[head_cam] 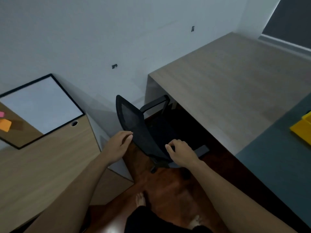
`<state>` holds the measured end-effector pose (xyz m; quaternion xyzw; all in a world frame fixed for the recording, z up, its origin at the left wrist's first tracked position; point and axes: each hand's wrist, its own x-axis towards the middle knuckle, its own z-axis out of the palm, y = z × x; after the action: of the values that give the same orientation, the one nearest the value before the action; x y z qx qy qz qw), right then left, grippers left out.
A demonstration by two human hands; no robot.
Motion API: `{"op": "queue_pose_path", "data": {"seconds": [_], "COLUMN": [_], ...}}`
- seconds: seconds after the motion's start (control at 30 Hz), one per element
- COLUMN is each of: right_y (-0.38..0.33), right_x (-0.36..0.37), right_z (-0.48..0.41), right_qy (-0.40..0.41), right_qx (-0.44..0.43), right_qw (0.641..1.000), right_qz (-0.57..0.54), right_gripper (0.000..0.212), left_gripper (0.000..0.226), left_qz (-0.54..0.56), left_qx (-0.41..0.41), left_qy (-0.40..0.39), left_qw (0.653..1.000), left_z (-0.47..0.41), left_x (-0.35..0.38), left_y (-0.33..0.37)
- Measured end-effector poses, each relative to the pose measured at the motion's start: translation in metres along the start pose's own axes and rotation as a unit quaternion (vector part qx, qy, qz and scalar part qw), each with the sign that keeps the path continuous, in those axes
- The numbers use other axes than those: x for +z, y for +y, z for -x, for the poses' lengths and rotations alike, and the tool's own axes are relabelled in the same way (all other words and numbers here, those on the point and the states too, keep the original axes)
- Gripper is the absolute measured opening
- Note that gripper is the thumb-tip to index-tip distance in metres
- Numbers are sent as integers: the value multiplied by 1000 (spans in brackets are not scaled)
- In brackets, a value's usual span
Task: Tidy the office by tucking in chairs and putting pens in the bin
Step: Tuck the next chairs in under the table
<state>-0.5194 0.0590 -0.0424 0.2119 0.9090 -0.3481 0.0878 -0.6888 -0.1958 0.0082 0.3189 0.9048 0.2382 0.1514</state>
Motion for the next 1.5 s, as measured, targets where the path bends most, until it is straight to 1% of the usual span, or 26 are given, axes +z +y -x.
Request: {"op": "queue_pose_path", "data": {"seconds": [0.13, 0.27, 0.33, 0.4, 0.5, 0.6, 0.67, 0.73, 0.83, 0.97, 1.23, 1.5], "right_y": [-20, -49, -68, -87, -114, -145, -163, -171, -172, -168, -132, -85], "right_x": [15, 36, 48, 60, 82, 103, 114, 120, 123, 123, 93, 40], "right_z": [-33, -59, -69, -83, -103, -119, -128, -134, -141, -146, -165, -186], "right_qy": [16, 30, 24, 12, 9, 17, 29, 44, 69, 102, 143, 169], "right_qx": [28, 76, 101, 118, 146, 181, 198, 218, 239, 244, 270, 293], "right_qw": [999, 997, 994, 993, 989, 981, 978, 974, 968, 964, 952, 939], "right_qz": [-8, -15, -21, -23, -34, -61, -54, -40, -27, 18, 17, 62], "right_gripper": [49, 47, 50, 59, 69, 75, 82, 88, 92, 88, 89, 94], "left_gripper": [43, 39, 32, 26, 40, 47, 56, 58, 51, 44, 42, 47], "left_qz": [8, -19, -25, -47, -108, -164, -196, -212, -245, -240, -218, -214], "left_qx": [54, 97, 116, 131, 171, 230, 259, 273, 288, 300, 320, 325], "left_qy": [-25, -61, -87, -112, -130, -120, -122, -121, -100, -62, -29, -20], "left_qw": [998, 993, 989, 984, 971, 952, 938, 931, 921, 921, 922, 921], "left_z": [-62, -121, -151, -179, -210, -232, -244, -253, -264, -273, -312, -359], "left_x": [-11, -25, -29, -32, -31, -33, -34, -31, -24, -14, 11, 38], "left_y": [-35, -67, -91, -114, -140, -152, -153, -155, -157, -155, -115, -64]}}
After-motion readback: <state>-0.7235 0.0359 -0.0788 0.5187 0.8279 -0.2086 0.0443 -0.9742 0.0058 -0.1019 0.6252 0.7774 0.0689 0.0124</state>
